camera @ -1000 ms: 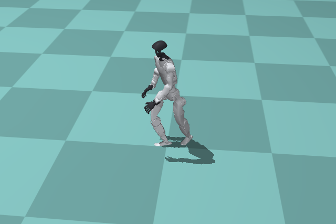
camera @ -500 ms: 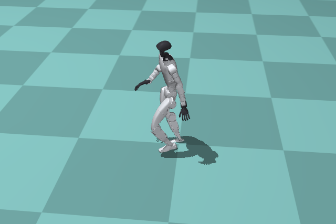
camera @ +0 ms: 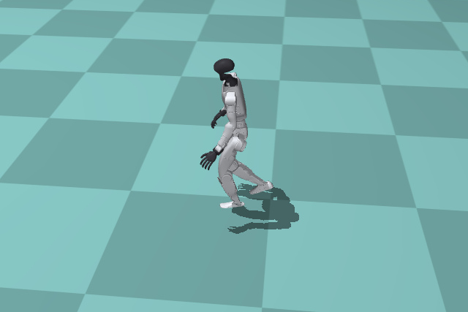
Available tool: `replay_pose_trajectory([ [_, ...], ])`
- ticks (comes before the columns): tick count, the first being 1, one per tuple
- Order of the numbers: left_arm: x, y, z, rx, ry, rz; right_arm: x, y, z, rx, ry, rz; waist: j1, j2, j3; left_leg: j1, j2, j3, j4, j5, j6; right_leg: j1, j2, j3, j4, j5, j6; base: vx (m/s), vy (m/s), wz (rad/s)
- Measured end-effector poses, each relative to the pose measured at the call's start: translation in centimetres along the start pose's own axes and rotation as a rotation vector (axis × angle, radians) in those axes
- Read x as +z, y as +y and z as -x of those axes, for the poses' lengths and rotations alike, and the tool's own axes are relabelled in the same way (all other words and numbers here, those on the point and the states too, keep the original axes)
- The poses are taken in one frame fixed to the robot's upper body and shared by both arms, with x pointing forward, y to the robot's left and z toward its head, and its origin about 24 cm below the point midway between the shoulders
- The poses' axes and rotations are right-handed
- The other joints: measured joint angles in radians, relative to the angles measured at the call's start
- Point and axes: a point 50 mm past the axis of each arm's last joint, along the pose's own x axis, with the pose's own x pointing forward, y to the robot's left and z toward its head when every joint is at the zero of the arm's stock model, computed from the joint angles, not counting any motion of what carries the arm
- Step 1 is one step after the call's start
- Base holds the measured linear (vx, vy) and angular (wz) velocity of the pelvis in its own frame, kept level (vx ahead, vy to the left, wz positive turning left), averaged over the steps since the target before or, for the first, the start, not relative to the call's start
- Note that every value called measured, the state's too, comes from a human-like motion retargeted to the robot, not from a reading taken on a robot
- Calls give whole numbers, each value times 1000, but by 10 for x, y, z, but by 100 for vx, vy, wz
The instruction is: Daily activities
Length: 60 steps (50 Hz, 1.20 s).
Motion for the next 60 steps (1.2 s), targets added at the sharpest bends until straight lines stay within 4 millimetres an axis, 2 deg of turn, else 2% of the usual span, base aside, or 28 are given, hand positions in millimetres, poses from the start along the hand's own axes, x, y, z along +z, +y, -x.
replay_pose_trajectory([
  [4, 19, 14, -13, 47, -75, 11, 2, -14, -5, -41, -26, 39, -53, 8, -20, 56, -1, -3, -109, 16, -5, -141, -83, -10, -20, -43, -17, 26, -3, -9],
  [7, 30, 23, -19, 74, -114, 29, 4, -22, -9, -74, -32, 63, -79, 45, -33, 102, 29, -27, -204, 35, -13, -214, -54, 8, -183, -42, -16, 25, -5, -3],
  [10, 34, 25, -20, 82, -142, 40, 5, -23, -11, -84, -25, 79, -87, 80, -45, 129, 65, -55, -259, 43, -17, -248, 18, 61, -384, 10, 4, 22, -7, 2],
  [14, 26, 19, -13, 59, -134, 28, 4, -14, -8, -62, -8, 93, -88, 73, -53, 124, 61, -82, -198, 8, -13, -273, 46, 138, -442, 41, 28, 16, -12, 17],
  [17, 9, 8, -3, 18, -83, 4, 5, -7, -8, -40, -1, 104, -72, 81, -58, 127, 78, -102, -153, -27, -15, -249, 79, 150, -463, 44, 19, 16, -15, -1],
  [22, -33, -22, 30, -121, 73, -56, 6, 3, -6, -9, 10, 109, -29, 115, -40, 121, 142, -131, 16, -100, -28, -167, 144, 125, -486, 6, -13, 15, -15, -16],
  [28, -77, -64, 92, -372, 258, -124, 0, 2, -7, -13, 32, 122, 35, 206, 12, 61, 279, -132, 354, -143, -50, -41, 269, 90, -536, -9, -50, 15, -11, -21],
  [30, -80, -78, 111, -471, 286, -138, -8, -7, -9, -31, 64, 123, 67, 268, 34, 49, 343, -131, 419, -167, -48, 57, 336, 82, -674, 42, -61, 20, -7, -16],
  [32, -88, -87, 131, -549, 320, -152, -12, -8, -9, -35, 86, 118, 83, 286, 41, 34, 361, -109, 435, -185, -41, 78, 349, 72, -676, 32, -64, 21, -6, 2],
  [35, -91, -97, 150, -647, 335, -168, -21, -15, -10, -49, 127, 105, 100, 291, 37, 30, 334, -61, 341, -187, -30, 136, 330, 59, -749, 37, -59, 25, -3, 25],
  [38, -95, -100, 160, -690, 347, -181, -21, -14, -11, -42, 134, 92, 101, 294, 30, 29, 313, -26, 246, -168, -33, 154, 311, 35, -739, 10, -59, 23, -2, 34],
  [40, -90, -101, 157, -693, 328, -179, -20, -16, -12, -36, 130, 83, 92, 270, 18, 64, 258, 2, 128, -122, -25, 176, 268, 20, -757, -5, -56, 25, 1, 43],
  [44, -83, -98, 144, -641, 280, -179, -12, -9, -11, -12, 95, 86, 80, 281, 8, 89, 244, 3, 120, -139, -13, 180, 250, 0, -684, -62, -64, 21, 3, 29],
  [46, -75, -93, 130, -590, 241, -177, -8, -6, -10, -2, 68, 92, 70, 276, 2, 112, 221, 0, 100, -152, -3, 179, 229, -9, -642, -88, -66, 21, 6, 33],
  [48, -65, -85, 108, -514, 196, -172, 0, -6, -12, 0, 30, 98, 48, 226, 8, 187, 139, 7, -18, -117, 12, 175, 153, -18, -567, -123, -58, 22, 8, 46],
  [50, -55, -78, 93, -453, 151, -173, 5, -1, -10, 10, 1, 109, 34, 207, 12, 218, 108, 12, -31, -120, 14, 162, 101, -51, -469, -139, -58, 17, 8, 28],
  [55, -21, -55, 50, -281, 24, -182, 15, 2, -9, 5, -65, 154, -23, 158, 25, 289, 13, -4, -110, -118, 22, 33, -54, -72, -121, -64, -86, 18, 12, 33],
  [58, -1, -42, 29, -197, -37, -177, 20, 2, -10, -1, -94, 195, -80, 112, 17, 352, -68, -39, -266, -55, 34, -109, -106, -15, -7, -55, -95, 22, 14, 57],
  [60, 8, -38, 23, -165, -69, -175, 19, 6, -8, 8, -99, 216, -111, 94, 18, 380, -94, -61, -305, -45, 36, -177, -104, 9, -7, -51, -86, 26, 13, 49],
])
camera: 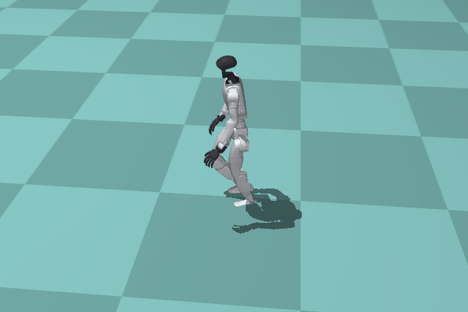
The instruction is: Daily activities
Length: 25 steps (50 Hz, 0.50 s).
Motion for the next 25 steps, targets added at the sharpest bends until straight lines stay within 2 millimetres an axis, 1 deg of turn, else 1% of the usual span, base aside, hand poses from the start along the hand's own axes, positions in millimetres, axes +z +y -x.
replay_pose_trajectory([
  [3, 10, 7, -6, 38, -41, 1, 0, 3, 1, -1, -10, 35, -29, 24, -11, 53, 13, -28, -117, 29, 1, -90, 79, -4, -136, 47, 26, 31, 12, 15],
  [5, 14, 8, -6, 46, -67, -4, -1, 6, 3, 2, -12, 53, -34, 40, -16, 77, 24, -33, -162, 31, 1, -127, 134, -16, -259, 90, 53, 32, 10, -13],
  [7, 15, 5, -4, 45, -87, -18, -3, 10, 6, 5, -6, 65, -33, 41, -17, 90, 19, -29, -163, 14, 4, -155, 164, -29, -350, 124, 82, 33, 8, -29],
  [8, 15, 4, -3, 44, -97, -27, -5, 11, 7, 3, -2, 72, -28, 62, -22, 94, 35, -27, -176, 7, 5, -155, 198, -50, -421, 156, 89, 34, 8, -40],
  [10, 12, -3, 3, 22, -105, -45, -8, 15, 10, 8, 8, 82, -23, 62, -22, 103, 28, -17, -153, -17, 5, -170, 206, -62, -440, 180, 97, 33, 7, -36],
  [13, 4, -17, 16, -35, -98, -71, -13, 19, 14, -2, 30, 84, -20, 77, -22, 98, 25, -2, -67, -70, -4, -166, 211, -69, -407, 188, 78, 34, 8, -22],
  [15, -3, -29, 27, -86, -87, -84, -16, 21, 17, -18, 46, 81, -19, 98, -16, 71, 38, 9, 44, -96, -26, -154, 223, -62, -381, 165, 55, 33, 8, -25],
  [16, -6, -35, 33, -114, -82, -90, -17, 21, 17, -29, 53, 76, -16, 113, -9, 43, 51, 9, 135, -96, -48, -144, 237, -58, -372, 156, 47, 30, 7, -38],
  [17, -9, -40, 38, -141, -79, -95, -19, 20, 18, -42, 60, 73, -11, 132, 1, 6, 70, 7, 243, -87, -76, -134, 257, -56, -367, 149, 38, 27, 7, -51],
  [18, -11, -44, 42, -166, -82, -102, -20, 19, 18, -57, 64, 71, -2, 162, 13, -50, 100, -1, 384, -61, -117, -121, 290, -60, -371, 145, 28, 25, 7, -60],
  [20, -14, -52, 51, -207, -91, -115, -21, 15, 17, -88, 67, 71, 19, 205, 34, -154, 158, 2, 634, -9, -171, -109, 338, -58, -361, 130, 11, 22, 9, -69],
  [22, -15, -56, 56, -232, -106, -128, -21, 9, 14, -124, 66, 74, 49, 237, 46, -267, 224, 3, 825, -2, -176, -109, 378, -47, -362, 120, 3, 22, 11, -83],
  [25, -15, -57, 57, -249, -124, -150, -20, -3, 8, -181, 61, 74, 103, 264, 42, -441, 298, -27, 949, -52, -134, -130, 427, -5, -389, 130, 8, 22, 13, -109],
])
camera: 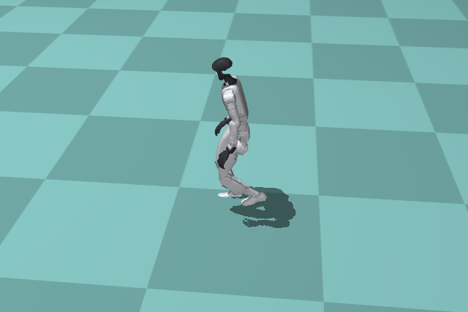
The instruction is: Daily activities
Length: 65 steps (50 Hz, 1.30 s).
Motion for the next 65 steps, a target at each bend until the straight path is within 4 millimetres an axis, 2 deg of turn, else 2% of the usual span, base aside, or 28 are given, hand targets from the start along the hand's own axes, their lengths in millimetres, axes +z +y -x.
replay_pose_trajectory([
  [2, -1, 1, -1, -10, -6, -18, 2, -7, -6, -30, -4, -8, 32, -12, -13, -99, -5, -41, -48, -29, 31, -24, 8, 51, -21, 13, 13, 22, 14, -119],
  [4, -2, 1, -1, -24, -14, -44, 6, -13, -11, -51, -18, -12, 51, -38, -19, -170, -48, -105, -153, -34, 49, -48, 5, 108, -25, 19, 28, 20, 15, -113],
  [10, -1, 4, -4, -52, -76, -144, 27, -26, -25, -86, -121, 14, 48, -113, -27, -275, -220, -327, -402, 83, 32, -140, 8, 275, 16, 14, 60, 10, 16, -100],
  [13, 5, 5, -6, -45, -132, -202, 40, -24, -24, -78, -188, 47, 30, -126, -21, -322, -232, -305, -350, 66, 46, -201, 21, 314, 92, -7, 75, -2, 17, -80],
  [16, 17, 17, -15, 1, -206, -265, 52, -28, -29, -85, -259, 95, 20, -150, -4, -366, -228, -251, -319, 56, 65, -272, 0, 315, 166, -8, 88, -7, 16, -77],
  [20, 33, 33, -25, 74, -303, -344, 66, -33, -33, -102, -345, 151, 31, -178, 17, -441, -207, -176, -259, 39, 89, -372, -94, 220, 290, -14, 55, -12, 12, -82],
  [23, 46, 46, -32, 136, -373, -401, 76, -44, -40, -146, -402, 188, 42, -198, 31, -504, -194, -136, -224, 40, 111, -431, -154, 162, 354, -13, 34, -14, 8, -65],
  [28, 63, 57, -36, 222, -469, -472, 91, -60, -48, -235, -477, 220, 54, -216, 45, -619, -168, -89, -122, 35, 150, -519, -197, 109, 428, -39, 4, -16, 3, -51],
  [38, 107, 85, -38, 490, -657, -553, 116, -115, -62, -567, -606, 243, 51, -197, 87, -878, -100, -58, 248, 22, 201, -731, -145, 114, 697, -142, -87, -22, -2, -29],
  [46, 147, 108, -31, 700, -823, -583, 128, -151, -54, -787, -762, 235, 21, -164, 81, -1001, -59, -60, 499, 86, 194, -837, -122, 105, 937, -117, -124, -34, -2, -2],
  [50, 161, 113, -26, 751, -882, -601, 132, -157, -48, -824, -818, 220, 4, -144, 60, -997, -43, -58, 548, 133, 180, -830, -130, 96, 994, -68, -124, -37, 0, 9],
  [55, 170, 109, -22, 746, -906, -622, 137, -155, -43, -821, -847, 197, -9, -123, 32, -951, -30, -60, 558, 200, 154, -786, -138, 90, 1012, 2, -112, -34, 1, 5],
  [65, 167, 94, -16, 686, -883, -629, 139, -144, -46, -777, -801, 199, -3, -104, 0, -827, -9, -69, 534, 300, 120, -671, -109, 102, 980, 135, -54, -21, 1, 0],
])
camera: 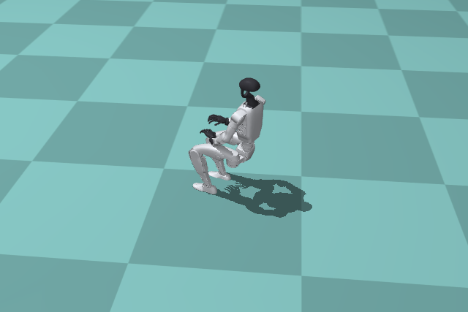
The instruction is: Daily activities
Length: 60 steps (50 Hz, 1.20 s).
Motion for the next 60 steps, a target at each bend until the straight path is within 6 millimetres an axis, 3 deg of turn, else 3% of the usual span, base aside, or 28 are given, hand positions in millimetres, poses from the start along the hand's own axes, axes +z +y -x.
replay_pose_trajectory([
  [24, -2, 0, 5, -14, -14, -153, -4, 13, 9, 71, 23, 151, 34, 25, 6, 160, 71, 27, -1, -1, 4, 135, 40, 24, -6, 56, 30, -2, 0, -1],
  [39, -8, 5, 4, 25, -29, -263, -5, 6, 2, -1, 47, 151, 29, 36, 35, 140, 108, 32, 38, -14, -1, 100, 55, 23, 39, 77, 32, 0, 0, 0],
  [43, -7, 7, 4, 54, -49, -294, -6, 3, -1, -40, 62, 145, 19, 40, 46, 119, 140, 40, 67, -33, 24, 74, 70, 23, 62, 85, 48, 0, -5, 24],
  [50, 3, 12, -3, 109, -103, -317, -9, -8, -11, -117, 85, 120, -4, 44, 77, 67, 223, 55, 168, -147, 132, 5, 107, 8, 111, 67, 86, 0, -8, 36],
  [60, 11, 16, -19, 192, -185, -375, -14, -11, -17, -150, 95, 97, 1, 36, 107, -21, 217, 85, 202, -300, 172, -120, 149, -1, 127, -25, 91, 15, -11, 27],
])
